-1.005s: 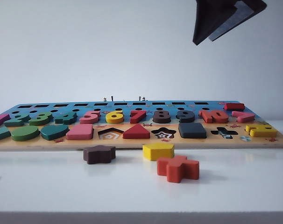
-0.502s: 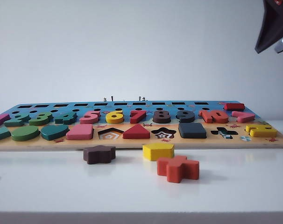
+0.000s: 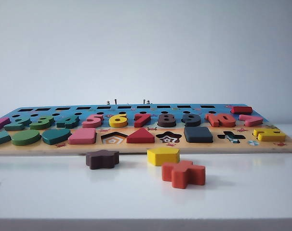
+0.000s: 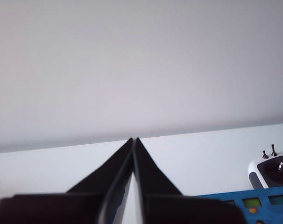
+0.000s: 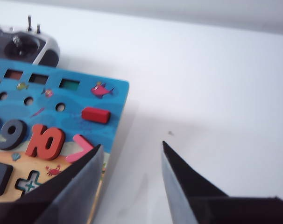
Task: Insert the cube into the slot.
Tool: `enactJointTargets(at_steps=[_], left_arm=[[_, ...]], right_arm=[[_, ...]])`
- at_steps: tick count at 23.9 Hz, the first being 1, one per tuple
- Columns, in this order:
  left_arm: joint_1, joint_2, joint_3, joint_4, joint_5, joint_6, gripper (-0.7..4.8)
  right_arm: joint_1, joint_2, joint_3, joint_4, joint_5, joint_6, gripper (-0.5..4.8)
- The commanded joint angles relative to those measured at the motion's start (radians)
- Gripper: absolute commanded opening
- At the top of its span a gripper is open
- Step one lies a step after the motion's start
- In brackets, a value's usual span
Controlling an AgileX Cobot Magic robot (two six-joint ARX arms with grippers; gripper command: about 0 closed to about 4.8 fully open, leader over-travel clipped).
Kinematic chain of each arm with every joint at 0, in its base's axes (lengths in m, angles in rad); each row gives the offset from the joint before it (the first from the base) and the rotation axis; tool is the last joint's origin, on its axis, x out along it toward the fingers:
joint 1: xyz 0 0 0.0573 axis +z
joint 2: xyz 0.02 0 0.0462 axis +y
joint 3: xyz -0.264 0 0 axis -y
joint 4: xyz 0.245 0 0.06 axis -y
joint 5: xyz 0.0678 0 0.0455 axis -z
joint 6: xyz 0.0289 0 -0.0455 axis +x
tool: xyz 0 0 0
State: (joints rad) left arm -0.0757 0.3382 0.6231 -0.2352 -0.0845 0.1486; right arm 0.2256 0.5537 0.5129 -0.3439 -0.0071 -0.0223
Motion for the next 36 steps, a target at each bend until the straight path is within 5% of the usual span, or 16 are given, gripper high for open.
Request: enactJointTargets(at_steps=[1,6,8,15,36], left_arm=[[0.0,-0.05,-0.083,0.029,-0.003,-0.037,0.2],[0.0,-0.14,-0.267,0.028,-0.002,-0.055,0.2],[0.0,-0.178,-0.347,0.027,-0.003,-0.051,0.2],[0.0,-0.213,-0.411,0.02,-0.003,-0.051,0.2],[-0.001,-0.337,-0.434,0.028,-0.002,-0.051,0.2]], right_arm=[[-0.034,-0.056,-0.027,0.033,-0.021,0.004,2.27],[-0.103,-0.14,-0.066,0.05,-0.027,0.005,1.65],[-0.131,-0.158,-0.08,0.053,-0.023,0.041,1.02],[-0.143,-0.16,-0.124,0.064,-0.018,0.112,-0.06],[-0.243,-0.435,-0.355,0.254,-0.027,0.187,-0.06]])
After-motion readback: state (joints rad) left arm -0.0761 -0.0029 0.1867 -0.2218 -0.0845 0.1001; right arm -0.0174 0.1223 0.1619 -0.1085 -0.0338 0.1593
